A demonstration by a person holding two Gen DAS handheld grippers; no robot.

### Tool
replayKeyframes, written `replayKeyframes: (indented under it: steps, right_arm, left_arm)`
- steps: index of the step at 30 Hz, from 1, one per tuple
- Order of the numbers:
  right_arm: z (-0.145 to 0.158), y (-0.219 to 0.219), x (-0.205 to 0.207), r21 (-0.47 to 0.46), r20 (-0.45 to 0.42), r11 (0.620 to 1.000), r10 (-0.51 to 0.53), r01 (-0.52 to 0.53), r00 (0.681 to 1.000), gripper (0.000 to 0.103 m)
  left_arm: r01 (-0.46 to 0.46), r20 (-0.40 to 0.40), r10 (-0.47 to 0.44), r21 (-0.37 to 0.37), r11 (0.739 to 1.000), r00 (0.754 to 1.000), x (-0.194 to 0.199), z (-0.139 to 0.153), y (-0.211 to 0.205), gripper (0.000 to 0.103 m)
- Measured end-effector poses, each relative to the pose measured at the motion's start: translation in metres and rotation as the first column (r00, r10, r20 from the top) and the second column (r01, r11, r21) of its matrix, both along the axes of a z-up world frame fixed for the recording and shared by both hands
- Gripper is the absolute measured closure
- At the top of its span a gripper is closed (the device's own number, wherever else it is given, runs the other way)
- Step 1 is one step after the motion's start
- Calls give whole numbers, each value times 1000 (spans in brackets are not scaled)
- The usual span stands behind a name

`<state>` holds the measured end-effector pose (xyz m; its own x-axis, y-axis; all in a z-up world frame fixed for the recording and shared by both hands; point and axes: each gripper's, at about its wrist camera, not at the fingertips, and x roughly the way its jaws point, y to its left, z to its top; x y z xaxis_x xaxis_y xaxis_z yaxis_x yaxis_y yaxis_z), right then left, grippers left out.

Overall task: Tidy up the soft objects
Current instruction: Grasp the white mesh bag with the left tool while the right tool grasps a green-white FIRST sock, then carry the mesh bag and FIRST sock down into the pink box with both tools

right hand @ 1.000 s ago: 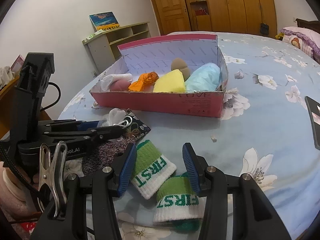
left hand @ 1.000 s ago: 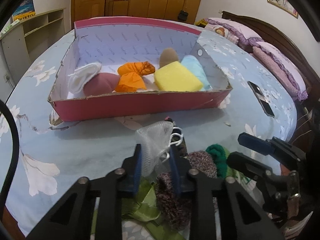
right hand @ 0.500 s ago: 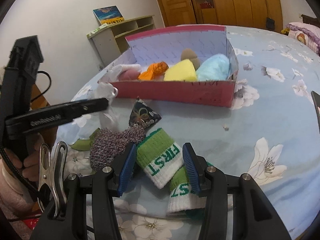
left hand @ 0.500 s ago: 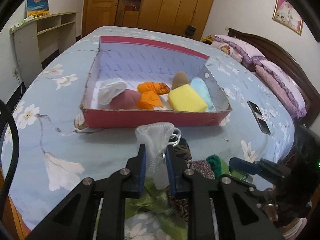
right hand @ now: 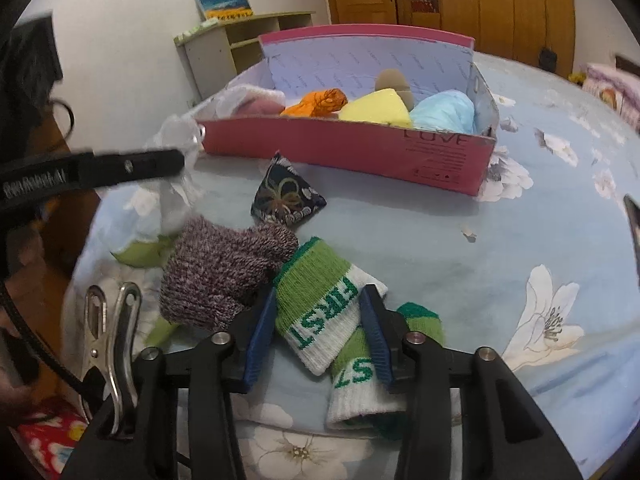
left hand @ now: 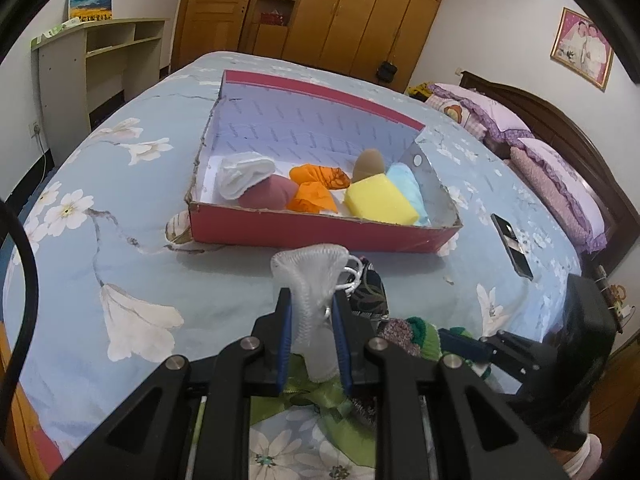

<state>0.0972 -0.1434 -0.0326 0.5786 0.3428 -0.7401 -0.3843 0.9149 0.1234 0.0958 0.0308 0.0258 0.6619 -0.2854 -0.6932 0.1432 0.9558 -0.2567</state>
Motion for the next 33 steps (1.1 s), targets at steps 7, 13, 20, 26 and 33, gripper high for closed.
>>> replayKeyframes:
  steps: [7,13,20,26,33]
  right_arm:
    - [5,-8,4,71,-26,996,-46,47,999,77]
    - [23,-17,0,121,11,990,-79,77,997,78]
    - [41,-18,-3,144,40,987,-81,75,996,78]
    - [53,-18,2,149,59,987,-70,60,996,78]
    - [66,-22,9,158,87,986,-75,60,993,78]
  left_arm:
    - [-17,8,17,-13,1000,1000,-7,4,6,83]
    - [-26,23,26,-15,1000,999,-13,9,11,83]
    - [-17,31,17,-22,1000,999,-11,15,10,83]
    - [-7,53,7,-5,1000,999,-3,23,6,83]
    - [-7,84,8,-5,1000,996,18,39,5,83]
